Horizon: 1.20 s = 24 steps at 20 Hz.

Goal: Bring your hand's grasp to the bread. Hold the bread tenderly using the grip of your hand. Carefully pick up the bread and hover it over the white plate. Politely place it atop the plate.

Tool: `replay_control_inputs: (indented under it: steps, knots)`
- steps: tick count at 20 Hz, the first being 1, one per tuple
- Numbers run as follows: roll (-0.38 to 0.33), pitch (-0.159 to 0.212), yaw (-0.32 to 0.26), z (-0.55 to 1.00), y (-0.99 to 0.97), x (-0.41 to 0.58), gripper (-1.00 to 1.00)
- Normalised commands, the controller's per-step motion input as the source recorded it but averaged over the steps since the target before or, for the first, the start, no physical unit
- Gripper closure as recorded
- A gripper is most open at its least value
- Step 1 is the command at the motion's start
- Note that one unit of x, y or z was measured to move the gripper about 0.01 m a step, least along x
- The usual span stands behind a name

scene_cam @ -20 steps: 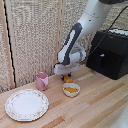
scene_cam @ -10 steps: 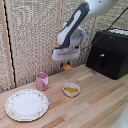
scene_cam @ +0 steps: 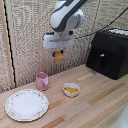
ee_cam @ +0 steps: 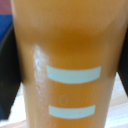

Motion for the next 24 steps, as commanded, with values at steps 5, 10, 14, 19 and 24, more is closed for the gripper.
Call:
replay_control_inputs:
  steps: [5, 10, 14, 19, 24]
  knots:
    - [-0.010, 0.001, 0.000, 0.00, 1.00, 0.000, 1.00]
    - [0.000, 0.001, 0.000, -0.16, 1.00, 0.000, 1.00]
    - [0.000, 0.002, 0.017, -0.32, 0.94, -0.069, 1.00]
    - [0.000, -0.055, 0.109, -0.61, 0.65, -0.190, 1.00]
    - [0.000, -0.082, 0.143, -0.60, 0.52, -0.087, 1.00]
